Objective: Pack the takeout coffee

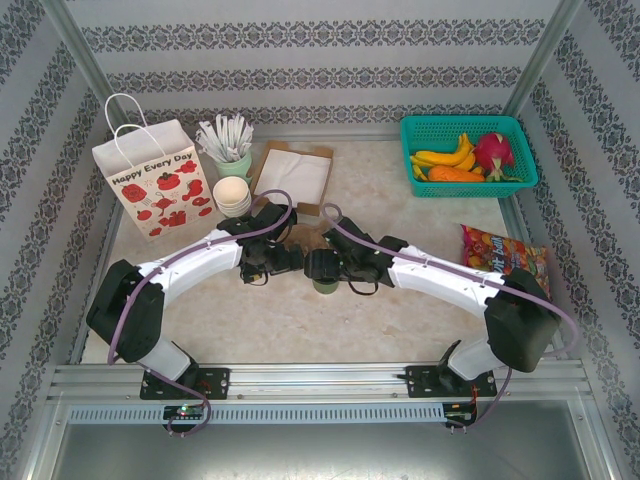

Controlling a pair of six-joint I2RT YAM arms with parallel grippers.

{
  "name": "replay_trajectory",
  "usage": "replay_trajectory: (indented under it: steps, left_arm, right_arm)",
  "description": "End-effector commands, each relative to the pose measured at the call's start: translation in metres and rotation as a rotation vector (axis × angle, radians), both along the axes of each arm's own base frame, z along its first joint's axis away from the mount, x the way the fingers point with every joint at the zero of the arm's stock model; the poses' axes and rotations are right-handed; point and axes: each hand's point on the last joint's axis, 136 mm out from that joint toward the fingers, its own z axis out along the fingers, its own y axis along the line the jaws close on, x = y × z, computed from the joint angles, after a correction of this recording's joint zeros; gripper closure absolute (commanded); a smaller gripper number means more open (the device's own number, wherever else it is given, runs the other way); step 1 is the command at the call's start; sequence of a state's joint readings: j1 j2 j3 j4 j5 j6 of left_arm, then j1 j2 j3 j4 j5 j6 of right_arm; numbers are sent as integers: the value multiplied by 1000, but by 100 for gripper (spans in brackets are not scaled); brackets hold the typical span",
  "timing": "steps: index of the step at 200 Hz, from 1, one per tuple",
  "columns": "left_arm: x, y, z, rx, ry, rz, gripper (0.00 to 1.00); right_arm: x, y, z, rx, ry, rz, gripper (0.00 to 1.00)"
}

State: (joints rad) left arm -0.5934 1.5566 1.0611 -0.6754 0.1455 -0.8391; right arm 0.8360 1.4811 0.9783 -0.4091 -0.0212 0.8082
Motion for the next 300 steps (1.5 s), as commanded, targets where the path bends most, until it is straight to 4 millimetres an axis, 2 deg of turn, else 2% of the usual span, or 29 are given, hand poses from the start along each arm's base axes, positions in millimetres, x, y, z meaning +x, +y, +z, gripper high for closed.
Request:
replay_trajectory:
  steps: [1,25,57,91,112,143,161,184,220,243,273,300]
  left_arm:
    - [1,-5,-3,-26,4,-11,0]
    - [1,-5,-3,-29,3,-11,0]
    - [5,-5,7,-41,-41,-11,0]
    - [14,1,32,-50,-162,4,0]
    - [22,13,53,-3,-251,-2,0]
    - [29,45,83,48,-308,45,1]
    - [33,70,95,87,-325,106,0]
    - [33,102,108,132,-342,193,0]
    - [30,128,123,143,-391,304,0]
    - [25,146,123,190,-385,370,0]
    - [20,160,118,189,-375,451,0]
    - [16,166,118,209,-380,476,0]
  right_arm:
    - [-37,-36,-65,-189,172,-3,16]
    - [-39,-36,-65,-181,180,-5,16]
    - [-27,-32,-38,-150,103,4,16]
    - [-20,-40,-11,-89,61,-16,19]
    - [-14,-59,-5,-94,53,-48,19]
    - [-7,-96,-5,-123,61,-112,19]
    - [4,-115,-1,-138,44,-150,19]
    - [29,-129,10,-112,-2,-201,20]
    - [74,-130,28,-100,-36,-181,20]
    - [105,-132,35,-111,-44,-177,20]
    - [154,-126,44,-107,-65,-160,20]
    - [188,-113,48,-73,-65,-142,20]
